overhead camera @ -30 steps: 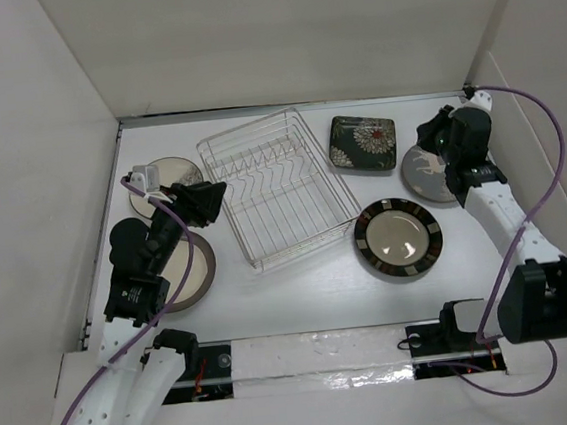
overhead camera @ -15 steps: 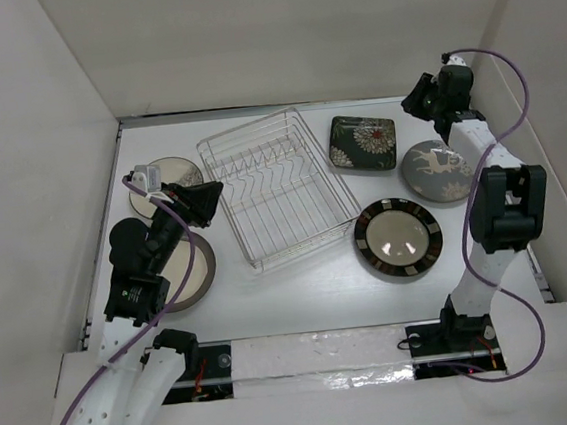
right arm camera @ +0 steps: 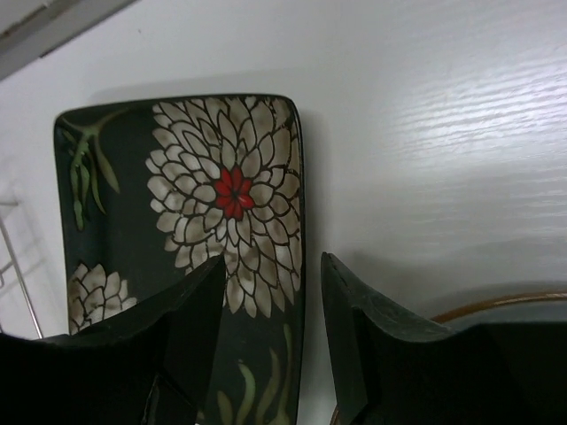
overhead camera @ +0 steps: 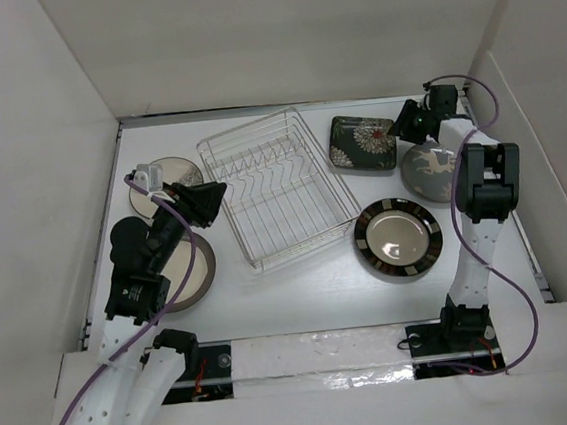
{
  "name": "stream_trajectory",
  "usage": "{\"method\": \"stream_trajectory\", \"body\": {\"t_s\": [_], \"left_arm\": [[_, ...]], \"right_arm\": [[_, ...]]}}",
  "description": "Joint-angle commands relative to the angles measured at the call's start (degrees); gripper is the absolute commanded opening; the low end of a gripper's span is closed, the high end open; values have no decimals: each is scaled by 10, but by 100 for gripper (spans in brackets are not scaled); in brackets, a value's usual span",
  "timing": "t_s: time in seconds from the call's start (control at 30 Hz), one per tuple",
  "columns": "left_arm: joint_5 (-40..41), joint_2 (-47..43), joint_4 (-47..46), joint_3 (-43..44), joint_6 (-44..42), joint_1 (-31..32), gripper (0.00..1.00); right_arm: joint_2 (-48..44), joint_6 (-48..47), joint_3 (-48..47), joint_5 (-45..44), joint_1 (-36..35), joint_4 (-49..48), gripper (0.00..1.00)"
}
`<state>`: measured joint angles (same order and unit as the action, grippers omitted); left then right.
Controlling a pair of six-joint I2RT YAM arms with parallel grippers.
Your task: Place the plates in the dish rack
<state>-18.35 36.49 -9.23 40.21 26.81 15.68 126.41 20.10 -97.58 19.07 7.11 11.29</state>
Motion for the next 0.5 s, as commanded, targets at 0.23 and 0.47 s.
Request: {"method": "stream_trajectory", "body": {"t_s": [0.23, 0.47], "left_arm": [[-13, -10, -42, 7, -4, 2, 23], [-15, -10, -42, 7, -4, 2, 23]], "right_arm": [[41, 10, -27, 49, 1, 15, 52], [62, 18, -18, 72, 1, 17, 43]]}}
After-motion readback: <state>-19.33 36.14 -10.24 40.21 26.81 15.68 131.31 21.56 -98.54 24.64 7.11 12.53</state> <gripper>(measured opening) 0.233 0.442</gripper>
